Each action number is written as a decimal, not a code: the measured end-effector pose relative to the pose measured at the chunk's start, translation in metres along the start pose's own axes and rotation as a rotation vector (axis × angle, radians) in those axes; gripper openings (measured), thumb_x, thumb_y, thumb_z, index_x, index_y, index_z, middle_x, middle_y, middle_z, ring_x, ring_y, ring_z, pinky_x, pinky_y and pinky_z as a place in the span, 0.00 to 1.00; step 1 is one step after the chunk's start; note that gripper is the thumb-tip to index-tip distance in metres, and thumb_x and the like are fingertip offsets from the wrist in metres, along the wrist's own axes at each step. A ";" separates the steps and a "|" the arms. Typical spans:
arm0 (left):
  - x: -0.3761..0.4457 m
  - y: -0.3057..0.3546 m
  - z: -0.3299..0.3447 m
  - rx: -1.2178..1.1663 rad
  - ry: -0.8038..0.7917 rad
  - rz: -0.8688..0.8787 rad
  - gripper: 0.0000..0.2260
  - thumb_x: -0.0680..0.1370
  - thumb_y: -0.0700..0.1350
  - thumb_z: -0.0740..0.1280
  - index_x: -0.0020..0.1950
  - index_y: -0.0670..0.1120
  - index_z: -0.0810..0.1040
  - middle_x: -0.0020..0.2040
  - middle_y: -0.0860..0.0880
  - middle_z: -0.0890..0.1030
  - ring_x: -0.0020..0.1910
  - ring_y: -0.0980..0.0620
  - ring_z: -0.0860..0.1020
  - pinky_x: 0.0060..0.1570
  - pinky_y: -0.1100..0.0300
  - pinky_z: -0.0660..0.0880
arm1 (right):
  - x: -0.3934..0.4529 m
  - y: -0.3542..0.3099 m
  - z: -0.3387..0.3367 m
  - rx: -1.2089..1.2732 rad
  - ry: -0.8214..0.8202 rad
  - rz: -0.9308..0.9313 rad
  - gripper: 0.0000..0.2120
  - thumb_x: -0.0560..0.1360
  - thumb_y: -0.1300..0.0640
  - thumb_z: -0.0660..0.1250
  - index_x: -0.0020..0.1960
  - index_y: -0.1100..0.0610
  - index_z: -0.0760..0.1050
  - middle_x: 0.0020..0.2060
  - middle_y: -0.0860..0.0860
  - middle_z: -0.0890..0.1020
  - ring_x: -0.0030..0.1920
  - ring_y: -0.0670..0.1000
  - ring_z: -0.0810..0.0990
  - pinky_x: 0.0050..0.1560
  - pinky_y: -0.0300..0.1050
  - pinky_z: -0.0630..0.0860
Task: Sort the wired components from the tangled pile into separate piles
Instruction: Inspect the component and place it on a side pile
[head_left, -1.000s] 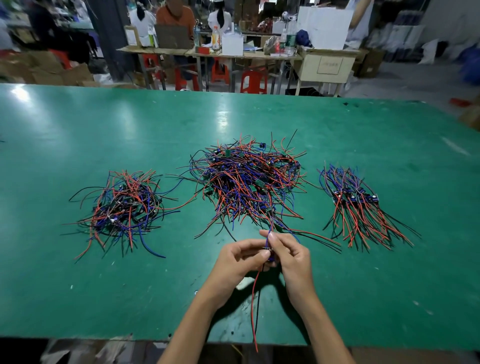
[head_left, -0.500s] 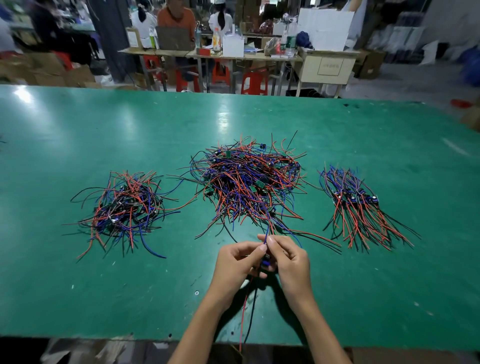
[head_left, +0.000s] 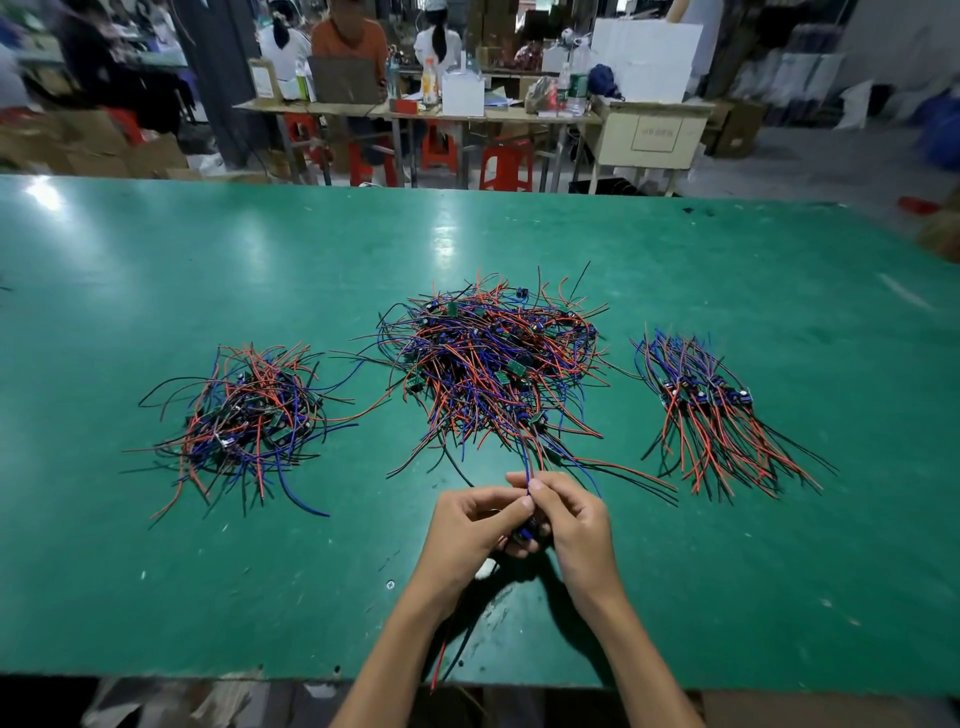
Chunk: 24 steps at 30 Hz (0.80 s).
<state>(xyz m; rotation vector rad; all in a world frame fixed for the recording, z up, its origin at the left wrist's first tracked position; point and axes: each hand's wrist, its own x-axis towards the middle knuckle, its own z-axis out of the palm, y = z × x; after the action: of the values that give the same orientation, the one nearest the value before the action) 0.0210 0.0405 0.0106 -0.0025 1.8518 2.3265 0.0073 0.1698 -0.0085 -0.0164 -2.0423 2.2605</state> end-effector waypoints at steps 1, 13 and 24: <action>0.000 0.000 0.000 0.002 0.002 -0.005 0.06 0.78 0.38 0.71 0.48 0.44 0.88 0.37 0.43 0.85 0.32 0.48 0.82 0.33 0.62 0.78 | 0.001 0.001 0.001 -0.008 -0.002 0.007 0.11 0.76 0.55 0.65 0.48 0.56 0.86 0.46 0.52 0.88 0.47 0.50 0.85 0.48 0.45 0.79; 0.001 -0.003 0.002 0.035 -0.001 0.024 0.07 0.79 0.36 0.69 0.47 0.42 0.87 0.36 0.44 0.84 0.33 0.50 0.81 0.36 0.62 0.79 | 0.002 0.002 0.005 -0.023 -0.043 0.005 0.11 0.77 0.54 0.65 0.47 0.55 0.86 0.41 0.51 0.87 0.39 0.46 0.82 0.37 0.36 0.76; 0.001 -0.004 0.003 0.017 0.040 0.023 0.07 0.79 0.35 0.68 0.50 0.39 0.87 0.36 0.41 0.83 0.33 0.49 0.80 0.37 0.60 0.81 | 0.002 0.008 0.001 -0.161 0.175 -0.049 0.06 0.77 0.58 0.74 0.42 0.49 0.84 0.31 0.48 0.84 0.30 0.44 0.78 0.35 0.44 0.76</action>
<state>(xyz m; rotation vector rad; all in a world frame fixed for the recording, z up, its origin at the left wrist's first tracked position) 0.0212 0.0443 0.0078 -0.0266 1.9000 2.3425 0.0047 0.1677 -0.0161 -0.1680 -2.1001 1.9842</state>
